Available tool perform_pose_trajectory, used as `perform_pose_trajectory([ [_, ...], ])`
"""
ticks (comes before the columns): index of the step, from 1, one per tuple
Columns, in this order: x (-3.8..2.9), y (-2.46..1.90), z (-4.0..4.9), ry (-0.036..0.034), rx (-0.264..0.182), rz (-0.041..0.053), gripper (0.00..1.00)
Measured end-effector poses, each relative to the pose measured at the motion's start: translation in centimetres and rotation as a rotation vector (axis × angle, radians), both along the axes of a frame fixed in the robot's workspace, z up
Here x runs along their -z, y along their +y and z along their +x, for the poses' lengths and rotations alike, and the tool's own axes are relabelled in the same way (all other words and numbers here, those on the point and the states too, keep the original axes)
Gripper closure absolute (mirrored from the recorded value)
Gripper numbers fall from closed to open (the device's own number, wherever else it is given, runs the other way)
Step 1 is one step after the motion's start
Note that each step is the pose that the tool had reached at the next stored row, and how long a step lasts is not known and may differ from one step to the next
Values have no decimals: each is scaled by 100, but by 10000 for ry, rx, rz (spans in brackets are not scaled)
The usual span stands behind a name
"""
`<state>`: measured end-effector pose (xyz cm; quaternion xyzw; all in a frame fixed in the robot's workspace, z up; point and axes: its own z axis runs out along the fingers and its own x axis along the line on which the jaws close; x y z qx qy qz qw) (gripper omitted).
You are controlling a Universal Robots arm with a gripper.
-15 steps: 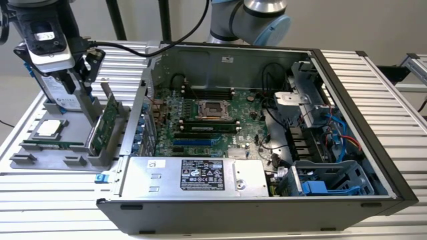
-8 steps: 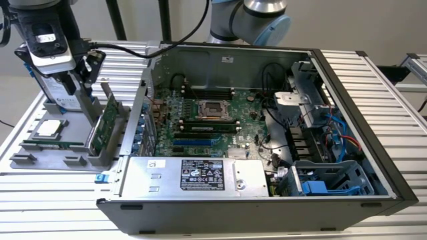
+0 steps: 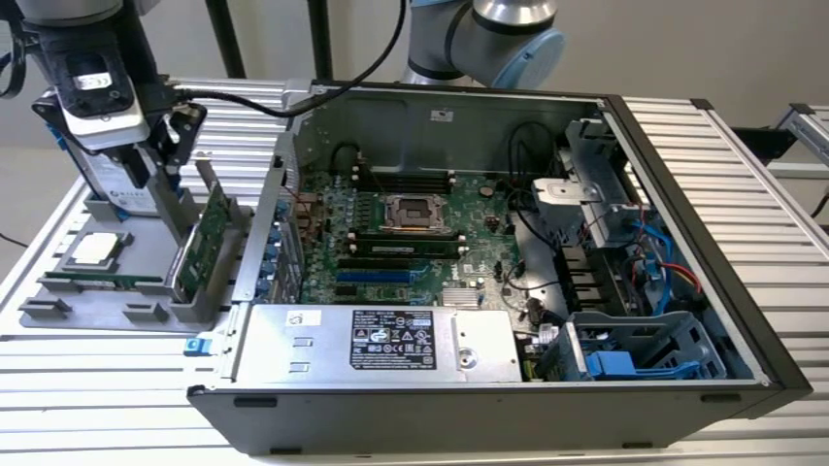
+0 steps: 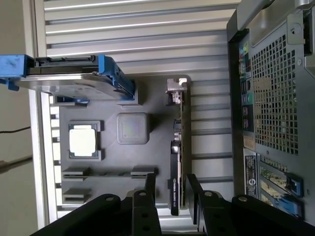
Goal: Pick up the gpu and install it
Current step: 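Pick up the gpu and move the gpu toward the slot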
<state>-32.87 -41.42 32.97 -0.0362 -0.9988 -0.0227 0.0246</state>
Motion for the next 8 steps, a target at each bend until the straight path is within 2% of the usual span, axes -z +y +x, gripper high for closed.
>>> perform_pose_trajectory([
  [8,33,0,0,-1,0,0,0],
])
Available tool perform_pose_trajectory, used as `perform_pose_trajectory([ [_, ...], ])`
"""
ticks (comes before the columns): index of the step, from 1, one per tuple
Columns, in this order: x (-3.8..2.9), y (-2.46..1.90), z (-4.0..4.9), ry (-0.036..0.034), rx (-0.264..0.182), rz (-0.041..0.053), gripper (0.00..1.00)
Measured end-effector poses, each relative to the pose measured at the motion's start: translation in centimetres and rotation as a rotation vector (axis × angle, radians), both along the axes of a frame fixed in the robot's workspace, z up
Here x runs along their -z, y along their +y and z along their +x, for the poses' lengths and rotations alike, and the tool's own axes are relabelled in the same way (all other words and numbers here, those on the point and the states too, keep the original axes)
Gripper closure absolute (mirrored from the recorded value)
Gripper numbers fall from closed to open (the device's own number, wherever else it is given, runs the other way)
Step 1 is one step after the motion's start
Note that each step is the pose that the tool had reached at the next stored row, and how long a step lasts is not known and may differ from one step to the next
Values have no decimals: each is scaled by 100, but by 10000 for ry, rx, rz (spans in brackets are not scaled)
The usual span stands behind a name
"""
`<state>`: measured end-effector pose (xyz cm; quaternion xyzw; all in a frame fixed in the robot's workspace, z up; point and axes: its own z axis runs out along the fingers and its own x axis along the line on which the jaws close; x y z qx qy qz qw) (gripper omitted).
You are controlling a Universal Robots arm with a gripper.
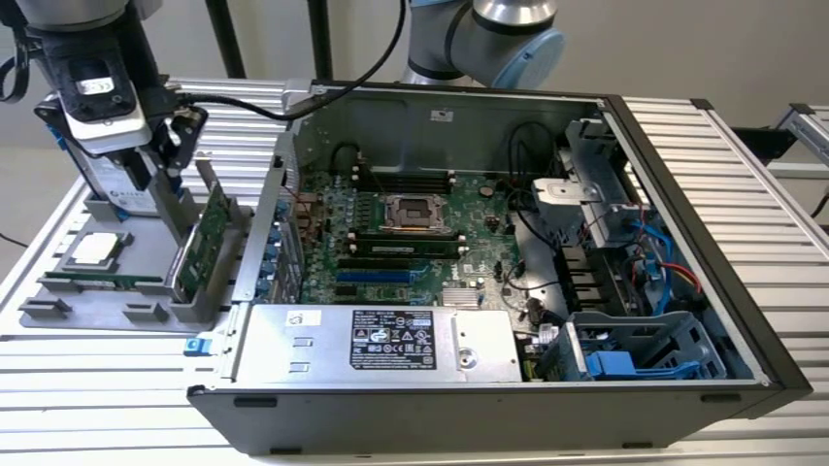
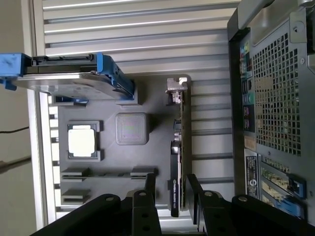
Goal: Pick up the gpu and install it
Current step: 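Pick up the gpu and move the gpu toward the slot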
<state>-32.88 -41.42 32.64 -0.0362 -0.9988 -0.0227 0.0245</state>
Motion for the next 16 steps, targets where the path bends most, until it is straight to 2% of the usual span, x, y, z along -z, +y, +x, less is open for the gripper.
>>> perform_pose_trajectory([
  [16,71,1,3,1,2,-1,0],
])
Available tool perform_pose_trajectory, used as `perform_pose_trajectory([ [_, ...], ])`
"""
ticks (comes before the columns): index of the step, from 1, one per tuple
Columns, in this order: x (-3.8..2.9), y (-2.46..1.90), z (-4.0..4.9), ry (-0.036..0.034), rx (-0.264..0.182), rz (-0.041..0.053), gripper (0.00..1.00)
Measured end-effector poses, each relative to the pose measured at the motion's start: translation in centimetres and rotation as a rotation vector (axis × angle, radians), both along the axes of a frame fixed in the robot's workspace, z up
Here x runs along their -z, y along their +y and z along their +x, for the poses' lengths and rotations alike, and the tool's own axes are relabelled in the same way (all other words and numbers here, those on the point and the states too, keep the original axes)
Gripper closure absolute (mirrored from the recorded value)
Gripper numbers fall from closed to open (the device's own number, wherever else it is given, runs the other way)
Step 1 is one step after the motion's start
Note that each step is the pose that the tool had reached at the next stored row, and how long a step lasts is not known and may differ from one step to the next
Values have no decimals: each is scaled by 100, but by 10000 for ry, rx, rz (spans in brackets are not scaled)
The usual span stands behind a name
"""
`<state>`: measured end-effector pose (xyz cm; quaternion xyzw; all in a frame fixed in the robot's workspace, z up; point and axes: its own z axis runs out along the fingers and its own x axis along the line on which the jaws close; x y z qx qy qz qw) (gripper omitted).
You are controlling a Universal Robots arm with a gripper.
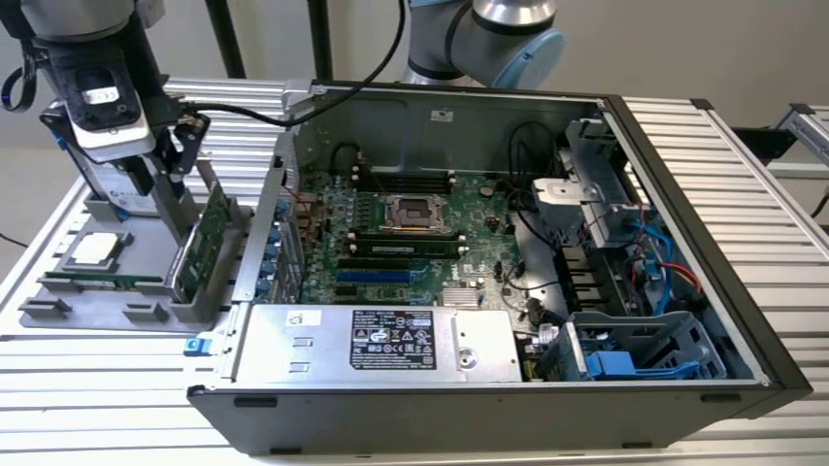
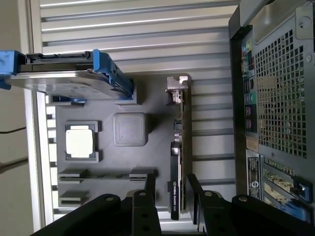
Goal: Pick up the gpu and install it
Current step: 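Pick up the gpu and move the gpu toward the slot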
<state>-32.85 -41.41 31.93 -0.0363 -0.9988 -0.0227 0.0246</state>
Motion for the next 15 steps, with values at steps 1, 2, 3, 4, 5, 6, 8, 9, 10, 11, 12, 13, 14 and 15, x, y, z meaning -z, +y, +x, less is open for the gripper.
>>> perform_pose_trajectory([
  [1,4,-1,2,0,-1,1,0],
  [2,8,-1,5,0,-2,0,0],
  [3,13,-1,7,-1,-1,1,0],
  [4,17,-1,9,-1,-2,1,0],
  [5,22,-1,10,-1,-2,1,0],
  [6,27,-1,12,1,-1,1,0],
  [8,36,-1,14,3,-2,1,0],
  [9,41,-1,15,4,-1,1,0],
  [10,45,-1,16,5,-1,1,0],
  [11,49,-1,17,6,-1,0,0],
  [12,53,-1,17,8,-1,0,0],
  [13,58,-1,18,8,-1,0,0],
  [14,62,-1,19,9,-2,0,0],
  [15,67,-1,19,9,-2,1,0],
])
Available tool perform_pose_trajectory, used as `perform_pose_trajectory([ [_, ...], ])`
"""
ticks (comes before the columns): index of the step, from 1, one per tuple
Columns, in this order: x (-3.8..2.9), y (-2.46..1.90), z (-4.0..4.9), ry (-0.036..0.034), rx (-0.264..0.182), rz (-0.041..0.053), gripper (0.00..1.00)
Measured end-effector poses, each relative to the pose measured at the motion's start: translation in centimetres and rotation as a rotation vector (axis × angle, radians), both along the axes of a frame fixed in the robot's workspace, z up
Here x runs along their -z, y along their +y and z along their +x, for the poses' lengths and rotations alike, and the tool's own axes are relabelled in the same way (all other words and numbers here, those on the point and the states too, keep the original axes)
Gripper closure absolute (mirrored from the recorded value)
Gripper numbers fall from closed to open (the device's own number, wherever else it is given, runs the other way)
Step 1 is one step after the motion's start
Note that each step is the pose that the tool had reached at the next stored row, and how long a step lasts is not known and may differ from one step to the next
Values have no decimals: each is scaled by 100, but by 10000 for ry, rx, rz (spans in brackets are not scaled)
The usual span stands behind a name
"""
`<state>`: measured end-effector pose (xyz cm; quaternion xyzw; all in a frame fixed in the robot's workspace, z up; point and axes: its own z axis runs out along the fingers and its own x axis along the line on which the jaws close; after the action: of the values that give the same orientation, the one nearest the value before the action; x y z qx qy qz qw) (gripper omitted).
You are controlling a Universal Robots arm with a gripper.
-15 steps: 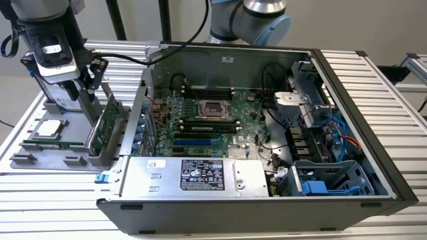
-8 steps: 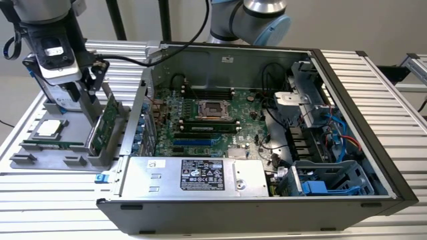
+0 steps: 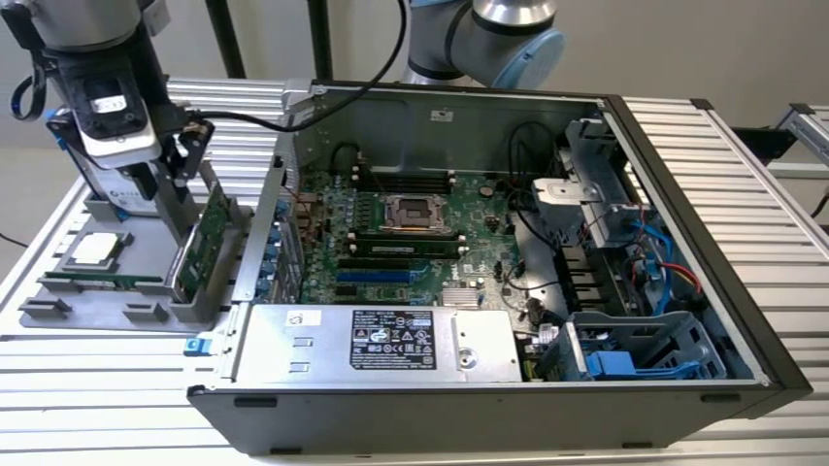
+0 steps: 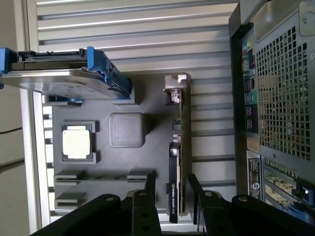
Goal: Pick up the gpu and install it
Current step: 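Pick up the gpu and move the gpu toward the slot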
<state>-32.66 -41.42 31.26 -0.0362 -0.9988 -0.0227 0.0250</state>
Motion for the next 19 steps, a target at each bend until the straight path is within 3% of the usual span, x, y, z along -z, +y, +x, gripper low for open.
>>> perform_pose_trajectory([
  [19,86,0,9,61,0,0,0],
])
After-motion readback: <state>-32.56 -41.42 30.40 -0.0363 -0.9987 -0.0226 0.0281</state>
